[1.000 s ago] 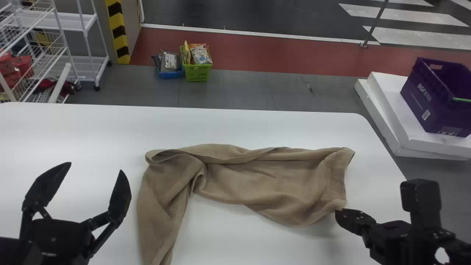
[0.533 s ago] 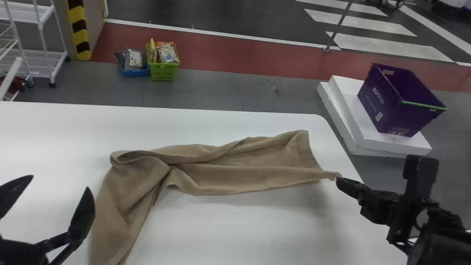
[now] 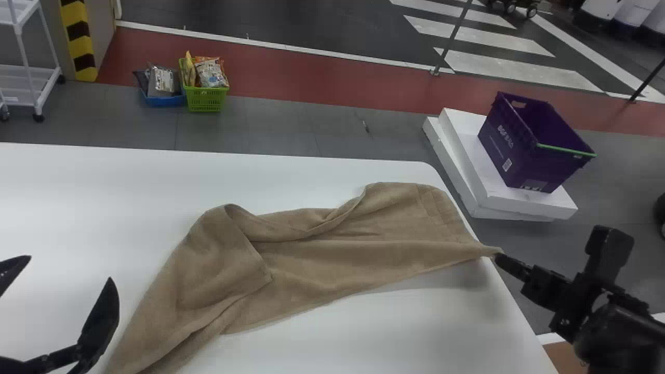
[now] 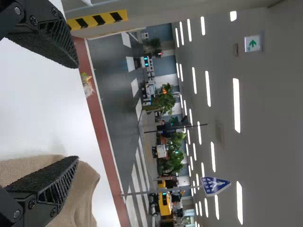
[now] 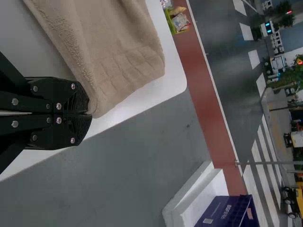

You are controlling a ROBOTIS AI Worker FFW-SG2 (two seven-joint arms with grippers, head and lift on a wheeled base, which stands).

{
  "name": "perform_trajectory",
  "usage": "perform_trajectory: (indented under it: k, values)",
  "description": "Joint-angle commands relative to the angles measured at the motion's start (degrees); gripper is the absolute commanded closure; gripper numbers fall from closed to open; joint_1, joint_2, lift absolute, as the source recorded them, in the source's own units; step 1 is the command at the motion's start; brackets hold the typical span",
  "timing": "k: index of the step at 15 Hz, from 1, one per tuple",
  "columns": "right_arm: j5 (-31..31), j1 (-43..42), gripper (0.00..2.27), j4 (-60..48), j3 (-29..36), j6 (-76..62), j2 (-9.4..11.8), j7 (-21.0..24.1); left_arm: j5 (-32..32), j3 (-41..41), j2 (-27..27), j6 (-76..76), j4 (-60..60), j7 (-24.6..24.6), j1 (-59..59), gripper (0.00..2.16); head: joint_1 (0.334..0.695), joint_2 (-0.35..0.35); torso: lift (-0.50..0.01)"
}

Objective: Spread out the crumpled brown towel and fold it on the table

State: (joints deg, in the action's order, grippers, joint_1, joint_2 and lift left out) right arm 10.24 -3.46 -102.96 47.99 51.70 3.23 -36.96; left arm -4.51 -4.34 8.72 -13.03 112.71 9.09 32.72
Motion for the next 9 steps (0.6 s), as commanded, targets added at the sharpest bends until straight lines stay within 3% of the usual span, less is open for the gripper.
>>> perform_trajectory:
  k: [1,9]
  values:
    - [-0.48,-0.85,1.63,2.76,2.02,-0.94,0.99,0.05,-0.07,-0.05,0.95,-0.01,-1.18,0.66,0.15,0.14,0.695,-0.35,-0.127]
    - [-0.66,2.49,1.63,1.71,-0.09,-3.75,-0.42,-0.04,-3.93,-5.15,4.2,-3.0,-3.91,1.98,-0.47,0.15,0.695,-0.35,-0.127]
